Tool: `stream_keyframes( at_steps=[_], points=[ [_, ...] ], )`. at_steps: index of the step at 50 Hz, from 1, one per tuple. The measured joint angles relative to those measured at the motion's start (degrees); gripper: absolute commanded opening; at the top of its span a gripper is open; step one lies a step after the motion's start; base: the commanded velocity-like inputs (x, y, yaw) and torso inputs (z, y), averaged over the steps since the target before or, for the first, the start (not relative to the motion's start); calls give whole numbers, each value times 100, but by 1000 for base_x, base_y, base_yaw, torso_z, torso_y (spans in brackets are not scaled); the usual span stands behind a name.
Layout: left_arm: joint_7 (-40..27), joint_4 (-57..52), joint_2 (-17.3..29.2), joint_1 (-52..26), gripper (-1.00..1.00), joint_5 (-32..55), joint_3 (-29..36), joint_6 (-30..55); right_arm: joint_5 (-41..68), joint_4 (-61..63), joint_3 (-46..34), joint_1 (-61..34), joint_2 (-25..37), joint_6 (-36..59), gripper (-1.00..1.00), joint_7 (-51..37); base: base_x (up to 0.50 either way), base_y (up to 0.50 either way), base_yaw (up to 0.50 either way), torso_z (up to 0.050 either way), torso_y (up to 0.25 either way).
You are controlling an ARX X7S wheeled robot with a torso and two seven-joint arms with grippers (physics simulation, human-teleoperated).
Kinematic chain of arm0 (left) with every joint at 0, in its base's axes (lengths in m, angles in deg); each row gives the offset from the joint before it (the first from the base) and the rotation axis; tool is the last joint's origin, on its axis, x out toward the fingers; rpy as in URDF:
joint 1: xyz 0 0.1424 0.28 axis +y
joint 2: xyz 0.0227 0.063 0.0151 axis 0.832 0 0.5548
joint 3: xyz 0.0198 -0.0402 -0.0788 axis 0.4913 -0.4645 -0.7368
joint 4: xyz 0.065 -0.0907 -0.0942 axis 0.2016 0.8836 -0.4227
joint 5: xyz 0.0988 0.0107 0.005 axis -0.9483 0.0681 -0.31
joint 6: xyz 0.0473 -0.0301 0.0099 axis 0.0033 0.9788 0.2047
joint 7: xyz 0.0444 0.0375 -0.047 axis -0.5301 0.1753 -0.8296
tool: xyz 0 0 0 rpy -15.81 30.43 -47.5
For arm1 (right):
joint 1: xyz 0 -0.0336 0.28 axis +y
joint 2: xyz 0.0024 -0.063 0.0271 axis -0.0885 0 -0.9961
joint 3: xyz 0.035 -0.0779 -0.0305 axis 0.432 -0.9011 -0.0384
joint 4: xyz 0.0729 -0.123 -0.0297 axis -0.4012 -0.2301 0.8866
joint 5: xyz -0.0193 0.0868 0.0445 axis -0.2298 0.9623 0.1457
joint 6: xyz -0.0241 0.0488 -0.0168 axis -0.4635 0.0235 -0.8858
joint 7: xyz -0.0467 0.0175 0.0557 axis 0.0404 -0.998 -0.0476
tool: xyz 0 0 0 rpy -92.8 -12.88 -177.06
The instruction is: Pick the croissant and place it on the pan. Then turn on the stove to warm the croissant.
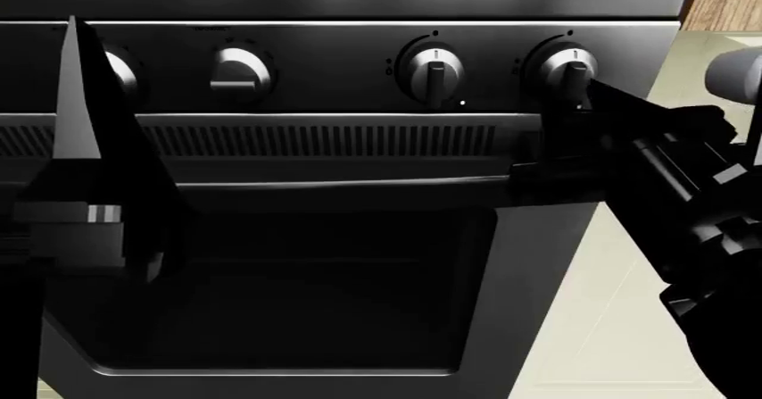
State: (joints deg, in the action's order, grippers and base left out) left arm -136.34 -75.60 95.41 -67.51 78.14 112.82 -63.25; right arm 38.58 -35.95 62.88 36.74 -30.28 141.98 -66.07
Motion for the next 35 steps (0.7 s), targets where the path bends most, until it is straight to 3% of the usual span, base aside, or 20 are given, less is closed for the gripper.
stream_keyframes(
  at_steps=[35],
  points=[
    [0,0,-71,-137,100,-1,145,-56,-254,41,-98,3,129,-20,-100,97,0,0,0,0,0]
  ],
)
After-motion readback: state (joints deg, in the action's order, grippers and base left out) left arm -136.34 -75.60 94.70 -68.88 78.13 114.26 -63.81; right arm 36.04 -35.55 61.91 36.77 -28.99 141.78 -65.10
